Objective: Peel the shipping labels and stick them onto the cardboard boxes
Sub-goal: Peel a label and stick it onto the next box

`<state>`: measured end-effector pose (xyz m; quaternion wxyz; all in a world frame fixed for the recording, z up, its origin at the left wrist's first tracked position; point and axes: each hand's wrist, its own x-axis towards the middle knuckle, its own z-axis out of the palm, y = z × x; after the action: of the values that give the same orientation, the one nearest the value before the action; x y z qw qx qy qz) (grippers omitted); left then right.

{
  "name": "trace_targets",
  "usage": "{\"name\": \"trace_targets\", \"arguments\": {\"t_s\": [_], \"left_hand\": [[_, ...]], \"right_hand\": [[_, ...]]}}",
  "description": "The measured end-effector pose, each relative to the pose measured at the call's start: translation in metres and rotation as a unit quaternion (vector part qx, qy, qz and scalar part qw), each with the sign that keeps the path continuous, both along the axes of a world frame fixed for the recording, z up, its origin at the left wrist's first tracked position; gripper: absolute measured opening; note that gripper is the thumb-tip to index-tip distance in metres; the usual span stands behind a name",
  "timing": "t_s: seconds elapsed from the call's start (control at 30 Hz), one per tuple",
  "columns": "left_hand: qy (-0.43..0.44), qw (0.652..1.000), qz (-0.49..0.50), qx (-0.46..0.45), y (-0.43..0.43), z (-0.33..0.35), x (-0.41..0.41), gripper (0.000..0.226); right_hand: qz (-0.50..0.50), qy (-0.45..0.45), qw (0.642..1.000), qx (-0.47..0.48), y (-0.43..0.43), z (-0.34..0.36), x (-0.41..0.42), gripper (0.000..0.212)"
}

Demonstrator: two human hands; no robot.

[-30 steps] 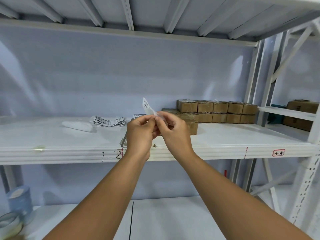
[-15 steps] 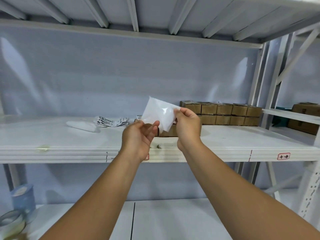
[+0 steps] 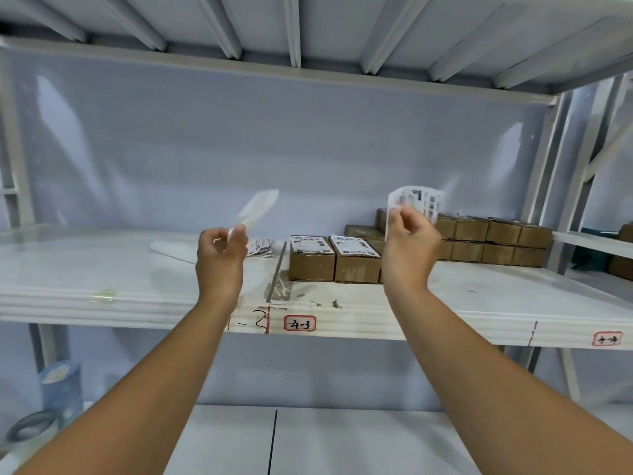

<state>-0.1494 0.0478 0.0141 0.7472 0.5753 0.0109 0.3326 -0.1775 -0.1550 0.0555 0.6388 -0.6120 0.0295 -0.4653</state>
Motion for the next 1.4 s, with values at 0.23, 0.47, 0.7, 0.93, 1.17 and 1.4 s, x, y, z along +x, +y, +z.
{"name": "trace_targets", "arguments": {"t_s": [0.23,0.47,0.7,0.93,1.17,1.4], "left_hand": [[0.068,0.921,0.170,0.345,0.048,-0.005,0.040,0.041],[0.219,0.846,0.135,0.468,0.073,-0.019,0.075,0.058],[0.182,0.814,0.158,0.528,0.077,-0.026,0.085,0.056],[0.018,0.840,0.181,0.511,0.061,-0.017,0.065,0.025],[-0.046,0.977,-0.157,0.140,-0.022,0.024,0.026,0.034],[-0.050,0.965,-0.208,0.152,-0.072,0.047,0.012,0.022]], "right_hand": [[0.069,0.013,0.963,-0.259,0.055,-0.005,0.017,0.019],[0.078,-0.008,0.932,-0.354,0.097,-0.020,0.051,0.020],[0.066,-0.022,0.923,-0.378,0.103,-0.035,0.063,0.018],[0.039,0.005,0.925,-0.378,0.077,-0.034,0.055,0.018],[0.064,0.033,0.912,-0.405,0.049,-0.025,0.035,0.016],[0.034,0.003,0.919,-0.393,0.016,-0.020,0.021,0.015]]}}
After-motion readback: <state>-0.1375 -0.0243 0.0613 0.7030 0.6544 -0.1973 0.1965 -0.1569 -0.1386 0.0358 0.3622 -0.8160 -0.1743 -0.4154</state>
